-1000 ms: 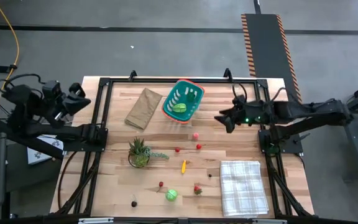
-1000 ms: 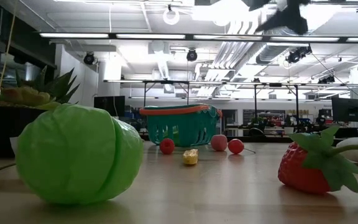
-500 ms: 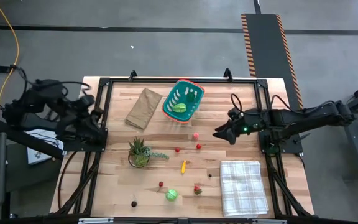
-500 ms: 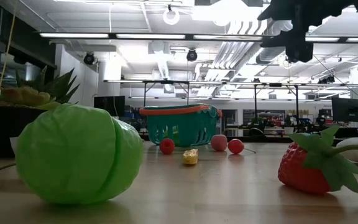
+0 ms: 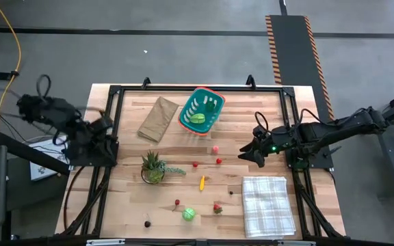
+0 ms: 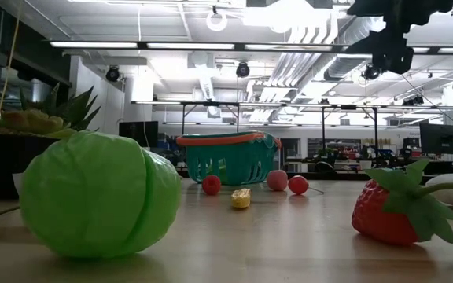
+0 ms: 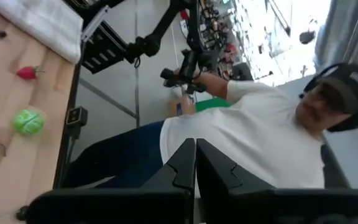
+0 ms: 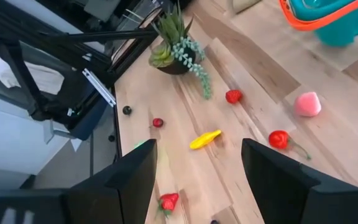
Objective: Pick and placing Produce into tupperware
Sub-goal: Put the left black cherry in the green basket
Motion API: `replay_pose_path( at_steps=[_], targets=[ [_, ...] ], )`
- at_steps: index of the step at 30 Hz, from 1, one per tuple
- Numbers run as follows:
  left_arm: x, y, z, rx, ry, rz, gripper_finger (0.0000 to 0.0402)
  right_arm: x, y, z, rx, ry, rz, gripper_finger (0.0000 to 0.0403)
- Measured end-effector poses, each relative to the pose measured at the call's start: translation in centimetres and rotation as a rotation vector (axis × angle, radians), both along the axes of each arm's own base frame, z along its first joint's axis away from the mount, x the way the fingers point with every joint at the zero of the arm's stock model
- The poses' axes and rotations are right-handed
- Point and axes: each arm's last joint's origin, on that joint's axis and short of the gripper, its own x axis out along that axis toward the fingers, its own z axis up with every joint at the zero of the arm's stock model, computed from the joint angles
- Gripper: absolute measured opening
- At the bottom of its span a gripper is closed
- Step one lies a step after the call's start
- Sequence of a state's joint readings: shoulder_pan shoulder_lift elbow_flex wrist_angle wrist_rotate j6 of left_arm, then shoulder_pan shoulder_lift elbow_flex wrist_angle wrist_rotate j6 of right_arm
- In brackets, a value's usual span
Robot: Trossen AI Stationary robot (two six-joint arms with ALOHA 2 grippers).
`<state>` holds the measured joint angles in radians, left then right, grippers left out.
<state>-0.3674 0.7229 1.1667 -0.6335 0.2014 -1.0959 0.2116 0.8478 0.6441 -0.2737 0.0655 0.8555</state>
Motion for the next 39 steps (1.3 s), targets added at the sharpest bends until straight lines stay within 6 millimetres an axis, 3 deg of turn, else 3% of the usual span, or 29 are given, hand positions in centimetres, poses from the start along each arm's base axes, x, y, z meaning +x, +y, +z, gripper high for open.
replay_pose_path(
  at_steps=[8, 17, 23, 39],
  targets=[
    [3.0, -6.5, -2.3, 0.175, 0.109, -0.008, 0.0003, -0.1, 0.1, -0.2, -0.031, 0.022, 0.017, 0.0226],
    [5.0, -11.6, -5.8, 0.204, 0.306, 0.089, 0.0003, -0.2, 0.0, -0.3, -0.055, 0.03, 0.025, 0.0226],
    [6.2, -13.2, -8.7, 0.119, 0.583, 0.167, 0.0003, -0.2, 0.0, -0.4, -0.072, 0.033, 0.034, 0.0226],
    [8.2, -16.5, -13.7, 0.039, 0.952, 0.248, 0.0003, -0.2, -0.1, -0.5, -0.114, 0.04, 0.014, 0.0226]
  ],
)
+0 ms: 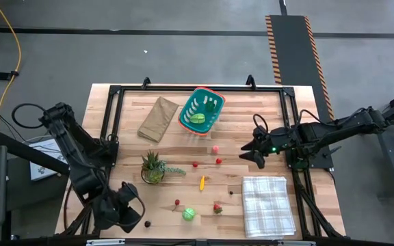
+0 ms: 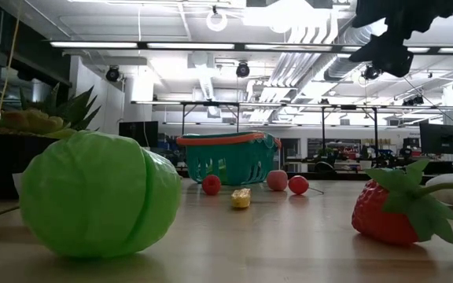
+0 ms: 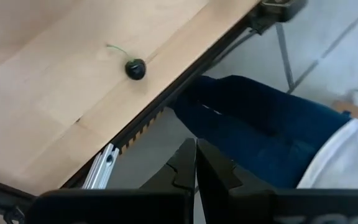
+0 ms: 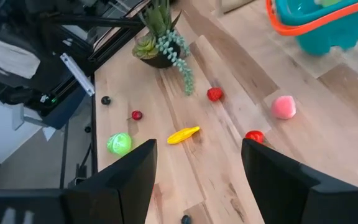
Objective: Pick and placing Produce into tupperware
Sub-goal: Put the left black cherry in the green basket
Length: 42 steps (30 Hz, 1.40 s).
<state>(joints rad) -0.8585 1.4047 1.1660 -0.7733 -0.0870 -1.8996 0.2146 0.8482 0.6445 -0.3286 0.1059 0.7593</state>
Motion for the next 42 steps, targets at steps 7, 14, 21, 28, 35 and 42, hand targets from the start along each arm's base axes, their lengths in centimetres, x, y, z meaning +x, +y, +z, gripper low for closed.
replay_pose_path(
  at_steps=[7, 14, 21, 28, 35, 42],
  targets=[
    [0.6, -0.7, -1.2, -0.004, 0.054, 0.056, 0.0003, 0.0, -0.2, 0.0, 0.011, -0.002, -0.077, 0.0226],
    [1.4, -1.6, -1.7, -0.047, 0.031, 0.07, 0.0001, 0.0, -0.2, 0.0, 0.028, 0.001, -0.09, 0.0226],
    [2.7, -3.3, -2.4, -0.141, 0.029, 0.1, 0.0, 0.0, -0.2, -0.1, -0.03, 0.003, -0.058, 0.0226],
    [4.1, -4.9, -0.9, -0.162, 0.05, 0.131, 0.0, -0.1, -0.1, -0.2, -0.065, 0.016, 0.015, 0.0226],
    [4.9, -5.8, 0.2, -0.074, 0.157, 0.182, 0.0, -0.1, 0.0, -0.3, -0.087, 0.023, 0.061, 0.0226],
    [5.1, -6.1, -1.5, 0.021, 0.232, 0.202, 0.0, -0.1, 0.0, -0.3, -0.108, 0.02, 0.072, 0.0226]
  ],
)
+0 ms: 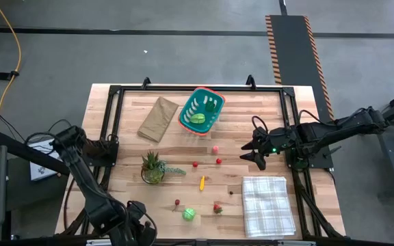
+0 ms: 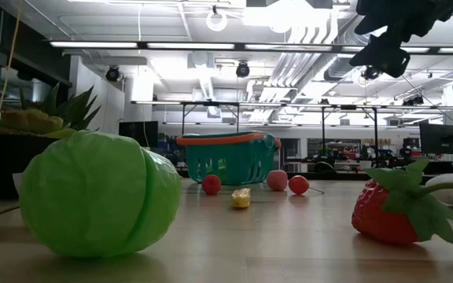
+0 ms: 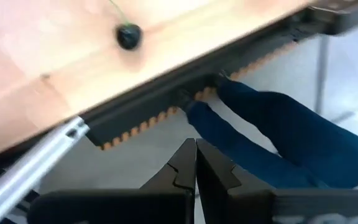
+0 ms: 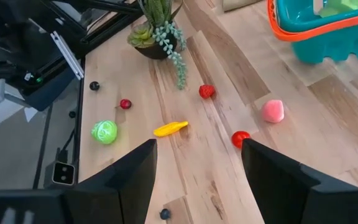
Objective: Pick and placing Produce into tupperware
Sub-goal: Put the left black cherry in the green basket
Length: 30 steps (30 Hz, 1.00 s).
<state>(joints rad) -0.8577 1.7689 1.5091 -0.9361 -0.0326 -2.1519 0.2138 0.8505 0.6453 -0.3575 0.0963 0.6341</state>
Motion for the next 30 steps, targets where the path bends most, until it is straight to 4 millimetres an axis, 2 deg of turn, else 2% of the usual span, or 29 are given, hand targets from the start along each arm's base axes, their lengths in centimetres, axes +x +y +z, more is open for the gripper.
replay_pose_path(
  at_steps=[7, 18, 27, 30],
  targets=[
    [0.1, -0.1, -2.0, 0.083, 0.081, -0.002, 0.0001, 0.0, 0.0, 0.0, -0.012, -0.004, 0.007, 0.0226],
    [0.2, 0.0, -2.2, 0.129, 0.062, -0.024, 0.0001, 0.0, 0.0, 0.0, -0.034, -0.006, 0.02, 0.0226],
    [0.1, 0.1, -3.6, 0.212, 0.132, 0.001, 0.0001, 0.0, 0.0, 0.1, -0.043, -0.013, 0.026, 0.0226],
    [0.3, 0.2, -3.9, 0.212, 0.141, 0.007, 0.0014, 0.0, 0.0, 0.1, -0.046, -0.013, 0.028, 0.0226]
  ],
)
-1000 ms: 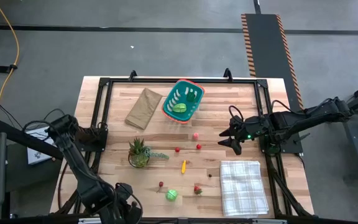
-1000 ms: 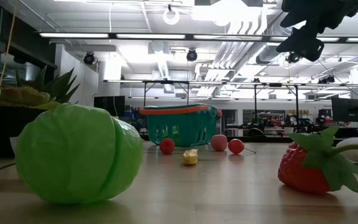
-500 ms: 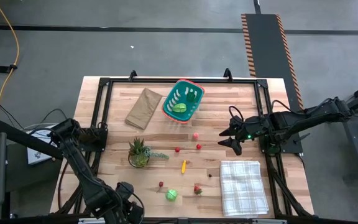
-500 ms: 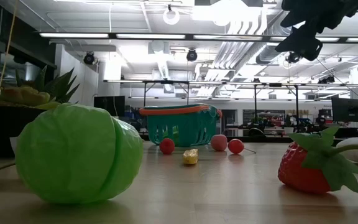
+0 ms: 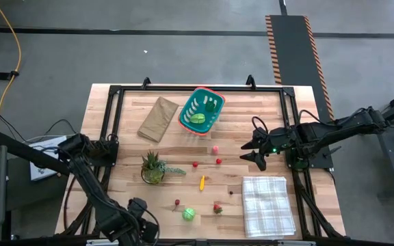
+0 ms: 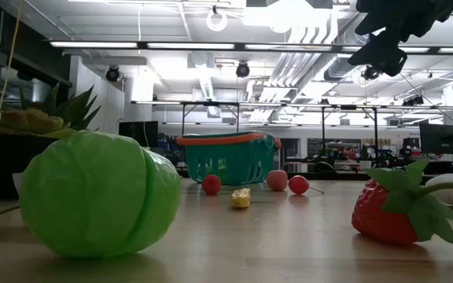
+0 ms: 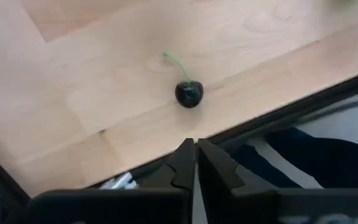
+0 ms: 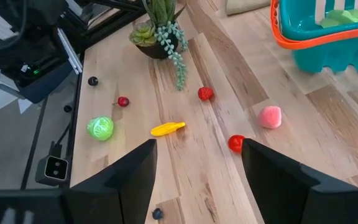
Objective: Pick and placing Produce into tupperware
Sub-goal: Put the left black cherry in the green basket
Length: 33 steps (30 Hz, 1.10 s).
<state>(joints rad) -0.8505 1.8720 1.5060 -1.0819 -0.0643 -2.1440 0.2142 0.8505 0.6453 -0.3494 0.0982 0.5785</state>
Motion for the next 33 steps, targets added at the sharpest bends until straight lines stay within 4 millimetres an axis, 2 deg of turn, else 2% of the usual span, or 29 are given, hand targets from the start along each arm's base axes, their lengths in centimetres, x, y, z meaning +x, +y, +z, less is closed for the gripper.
replay_pose_path(
  at_steps=[7, 10, 25, 33],
  targets=[
    [0.8, 0.1, -0.4, -0.034, 0.013, 0.024, 0.0092, 0.0, 0.0, 0.0, -0.01, 0.001, 0.005, 0.0226],
    [1.0, 0.2, -0.6, -0.039, 0.019, 0.03, 0.0112, 0.0, 0.0, 0.0, -0.018, 0.0, 0.006, 0.0226],
    [1.2, 0.6, -0.9, -0.014, 0.049, 0.028, 0.0102, 0.0, 0.0, -0.1, -0.035, 0.002, 0.016, 0.0226],
    [2.1, -0.1, -3.1, -0.013, 0.068, 0.015, 0.0132, 0.0, 0.0, -0.1, -0.035, 0.002, 0.016, 0.0226]
  ],
)
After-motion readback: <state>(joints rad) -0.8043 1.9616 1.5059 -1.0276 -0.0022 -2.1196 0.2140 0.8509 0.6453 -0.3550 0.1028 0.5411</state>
